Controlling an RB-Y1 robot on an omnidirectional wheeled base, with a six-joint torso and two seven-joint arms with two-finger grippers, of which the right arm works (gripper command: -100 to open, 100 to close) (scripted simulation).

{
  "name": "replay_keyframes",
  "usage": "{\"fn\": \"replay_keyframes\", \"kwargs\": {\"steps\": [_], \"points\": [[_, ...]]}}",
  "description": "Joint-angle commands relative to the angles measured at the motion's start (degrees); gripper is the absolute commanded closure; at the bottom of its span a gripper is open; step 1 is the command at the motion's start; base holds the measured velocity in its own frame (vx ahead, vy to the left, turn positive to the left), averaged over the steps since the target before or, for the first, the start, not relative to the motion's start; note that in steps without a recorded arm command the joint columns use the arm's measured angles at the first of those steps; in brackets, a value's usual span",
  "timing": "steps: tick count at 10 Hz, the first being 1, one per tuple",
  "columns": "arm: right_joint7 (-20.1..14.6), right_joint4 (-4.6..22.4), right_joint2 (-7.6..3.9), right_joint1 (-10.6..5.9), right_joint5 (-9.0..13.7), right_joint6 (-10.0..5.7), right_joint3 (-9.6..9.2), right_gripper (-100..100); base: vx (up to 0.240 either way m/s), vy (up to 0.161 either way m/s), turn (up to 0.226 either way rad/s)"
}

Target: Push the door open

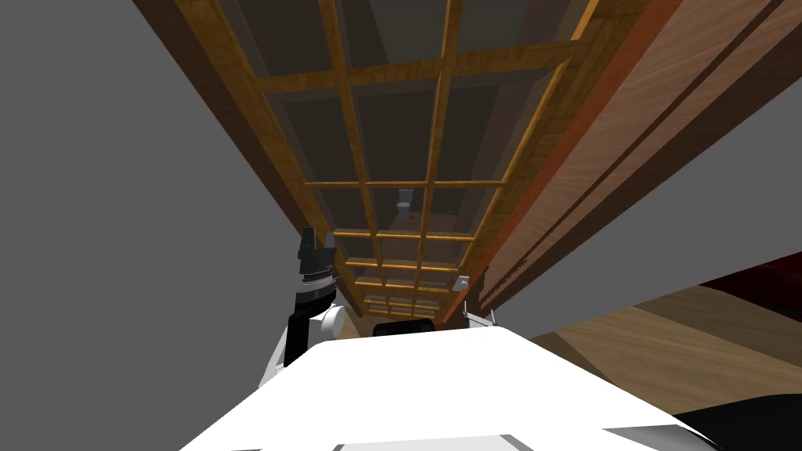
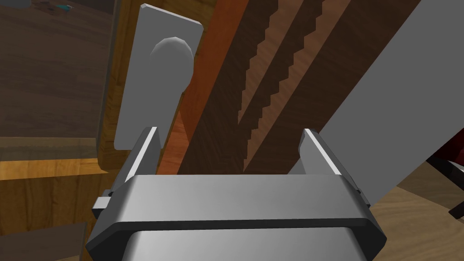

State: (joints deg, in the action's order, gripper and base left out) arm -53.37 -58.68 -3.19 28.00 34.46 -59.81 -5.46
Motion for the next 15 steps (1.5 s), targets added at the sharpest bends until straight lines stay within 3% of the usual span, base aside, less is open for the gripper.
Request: {"fn": "replay_keyframes", "kwargs": {"steps": [1,6,7,15], "points": [[0.30,-1.86,-0.57,-1.47,-0.27,1.18,-0.05,-100,-0.017,-0.014,-0.015],[0.30,-1.86,-0.57,-1.47,-0.27,1.18,-0.05,-100,0.001,-0.001,0.012],[0.34,-1.79,-0.50,0.25,0.15,0.19,0.25,-100,0.052,0.023,-0.082],[0.46,-2.27,-0.52,0.11,0.28,0.23,0.47,-100,0.029,0.014,-0.015]]}}
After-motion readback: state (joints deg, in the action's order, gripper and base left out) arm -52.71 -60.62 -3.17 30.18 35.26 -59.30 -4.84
